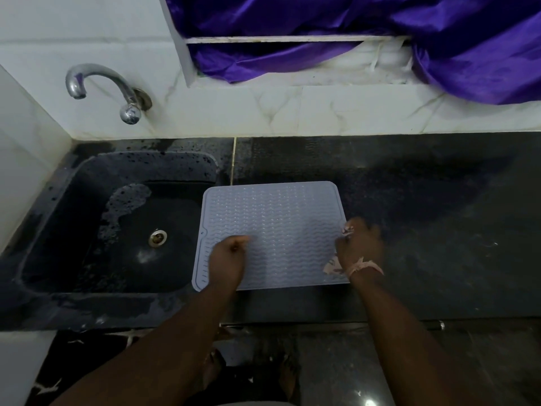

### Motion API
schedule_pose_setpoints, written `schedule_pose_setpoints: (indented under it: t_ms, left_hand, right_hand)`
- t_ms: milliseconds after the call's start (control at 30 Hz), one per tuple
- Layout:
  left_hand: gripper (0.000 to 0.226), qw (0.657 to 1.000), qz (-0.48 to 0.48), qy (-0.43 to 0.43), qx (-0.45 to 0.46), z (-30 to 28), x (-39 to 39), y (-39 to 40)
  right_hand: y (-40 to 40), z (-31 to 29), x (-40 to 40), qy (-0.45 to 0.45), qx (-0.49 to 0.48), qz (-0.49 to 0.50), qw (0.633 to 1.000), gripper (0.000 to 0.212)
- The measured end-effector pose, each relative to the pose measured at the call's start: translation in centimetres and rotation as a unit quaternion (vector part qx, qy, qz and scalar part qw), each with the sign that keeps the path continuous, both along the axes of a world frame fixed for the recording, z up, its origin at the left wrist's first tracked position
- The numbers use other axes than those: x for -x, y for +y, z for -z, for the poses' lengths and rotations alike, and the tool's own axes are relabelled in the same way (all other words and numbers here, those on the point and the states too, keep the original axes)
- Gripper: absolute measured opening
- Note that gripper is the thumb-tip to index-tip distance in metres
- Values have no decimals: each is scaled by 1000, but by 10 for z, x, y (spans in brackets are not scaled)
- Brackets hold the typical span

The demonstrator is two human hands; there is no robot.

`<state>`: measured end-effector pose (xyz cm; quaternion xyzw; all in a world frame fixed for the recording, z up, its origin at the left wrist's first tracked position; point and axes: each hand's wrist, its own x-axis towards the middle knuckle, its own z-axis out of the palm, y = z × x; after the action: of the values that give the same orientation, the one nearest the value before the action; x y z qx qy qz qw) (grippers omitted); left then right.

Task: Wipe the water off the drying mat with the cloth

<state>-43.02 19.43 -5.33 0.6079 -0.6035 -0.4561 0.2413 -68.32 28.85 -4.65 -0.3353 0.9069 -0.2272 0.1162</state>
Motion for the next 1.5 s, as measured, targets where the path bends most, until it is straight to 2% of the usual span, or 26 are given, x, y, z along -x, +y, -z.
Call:
schedule_pose_setpoints:
  t_ms: [67,133,167,200,300,367,467,633,700,800,833,900,967,1000,1067,1133,1233,1400,1500]
  left_hand:
    - [34,990,-57,-118,48,11,-31,-11]
    - [42,971,-70,-228,13,19,-58,-21]
    - [46,966,-49,-254,-17,22,-69,-22]
    - [47,967,-22,-248,-44,25,-80,-25]
    - [40,983,-25,-130,-130,31,-99,-30]
    - [39,983,-17,-112,-146,37,-111,-37]
    - [19,982,8,-90,-165,40,-122,-47]
    - [16,978,27,-29,-205,41,-132,-58]
    - [14,974,47,-23,-218,39,-138,-62]
    - [10,969,61,-26,-240,39,-141,-67]
    - [9,965,58,-12,-254,40,-142,-68]
    - [10,965,49,11,-259,42,-141,-67]
    - [11,968,30,20,-249,44,-141,-63]
    - [12,970,20,27,-242,46,-140,-62]
    - [16,971,7,27,-237,49,-140,-61]
    - [17,971,2,27,-238,54,-139,-62]
    - [14,975,-16,26,-221,54,-135,-59]
    - [17,975,-11,12,-221,48,-132,-58]
    - [20,975,-13,0,-220,44,-132,-59]
  right_hand:
    - [0,16,-5,65,-57,-13,996,32]
    - [-3,35,-25,106,-85,-67,988,34]
    - [-5,40,-36,113,-87,-75,987,34]
    - [-9,43,-45,112,-80,-68,988,33]
    - [-17,43,-62,105,-52,-47,992,26]
    - [-23,46,-81,103,-31,-51,993,19]
    - [-39,44,-133,93,-6,-75,993,15]
    - [-77,38,-251,39,-21,-145,988,32]
    - [-87,26,-279,-26,-11,-174,984,27]
    - [-82,4,-271,-222,91,-183,953,10]
    - [-75,-1,-258,-244,118,-162,949,7]
    - [-58,-7,-216,-204,113,-95,968,2]
    - [-35,-6,-162,-87,56,8,995,3]
    - [-22,-3,-134,-40,19,60,997,9]
    - [-2,7,-92,-14,-39,116,992,19]
    - [3,13,-80,-10,-73,105,992,21]
    - [-11,16,-119,33,-94,48,994,26]
    - [-48,14,-241,-44,-46,-38,997,30]
    - [-66,0,-279,-169,-11,-87,982,21]
